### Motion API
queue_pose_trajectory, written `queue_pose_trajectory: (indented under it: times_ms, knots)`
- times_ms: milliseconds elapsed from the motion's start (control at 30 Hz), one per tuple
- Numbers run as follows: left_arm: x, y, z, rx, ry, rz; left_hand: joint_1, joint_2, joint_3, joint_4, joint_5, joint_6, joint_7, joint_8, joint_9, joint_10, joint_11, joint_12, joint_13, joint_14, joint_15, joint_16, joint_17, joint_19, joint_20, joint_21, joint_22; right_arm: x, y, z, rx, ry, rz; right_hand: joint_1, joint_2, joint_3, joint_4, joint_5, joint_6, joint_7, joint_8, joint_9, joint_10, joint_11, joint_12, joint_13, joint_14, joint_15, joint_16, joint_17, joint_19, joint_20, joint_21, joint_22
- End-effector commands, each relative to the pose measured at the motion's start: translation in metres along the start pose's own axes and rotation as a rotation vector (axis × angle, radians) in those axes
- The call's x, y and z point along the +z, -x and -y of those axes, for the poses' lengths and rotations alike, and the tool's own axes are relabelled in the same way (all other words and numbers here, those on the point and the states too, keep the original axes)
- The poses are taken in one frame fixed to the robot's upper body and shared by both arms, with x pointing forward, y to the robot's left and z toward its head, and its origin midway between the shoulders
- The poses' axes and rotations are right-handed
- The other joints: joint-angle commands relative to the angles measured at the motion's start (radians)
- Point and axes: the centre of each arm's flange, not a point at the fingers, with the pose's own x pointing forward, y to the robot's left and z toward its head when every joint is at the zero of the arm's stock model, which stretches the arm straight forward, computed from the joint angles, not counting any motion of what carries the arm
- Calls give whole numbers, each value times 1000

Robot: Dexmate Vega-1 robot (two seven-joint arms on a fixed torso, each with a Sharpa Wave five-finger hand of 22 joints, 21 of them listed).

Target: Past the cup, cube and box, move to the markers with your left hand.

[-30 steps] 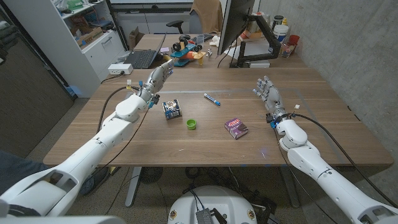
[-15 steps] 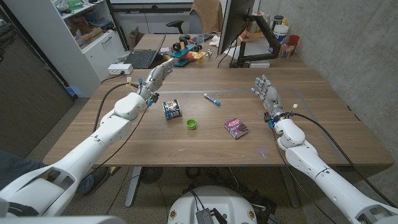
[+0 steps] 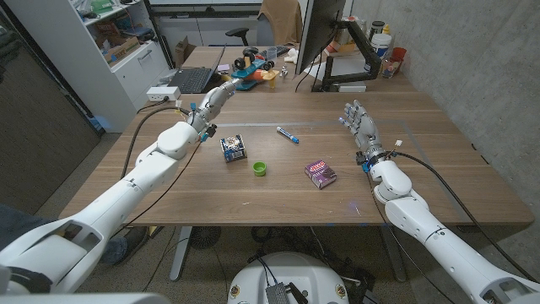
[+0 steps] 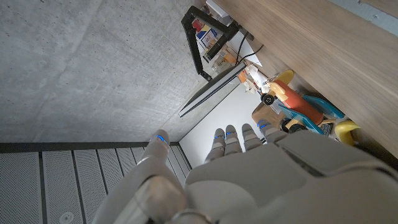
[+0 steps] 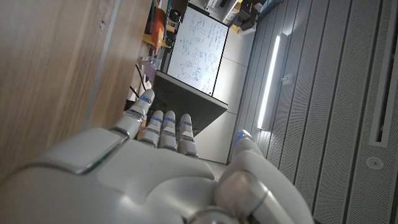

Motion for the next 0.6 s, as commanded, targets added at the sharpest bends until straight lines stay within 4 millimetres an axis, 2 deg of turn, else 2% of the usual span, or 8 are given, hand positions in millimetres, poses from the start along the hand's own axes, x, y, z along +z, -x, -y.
queue_pose_trajectory:
  times_ms: [33,600]
  knots:
    - [7,-7,0,-9,-77,5,12,-2,2,-4,5,7,1,6,5,6,2,5,3,3,-1,4,2,-10,3,0,1,0,1,-2,0,-1,3,-1,8,0,-1,-2,13,-1,2,3,9,-2,4,3,7,2,5,1,6,3,0,2]
    - [17,-16,10,-35,-142,16,20,0,5,-10,5,7,0,6,5,8,0,5,3,4,-1,4,2,-12,8,0,1,2,-1,-6,7,-7,21,-2,10,-2,-1,-3,14,-2,2,3,11,1,4,3,8,2,5,-2,6,3,-1,2]
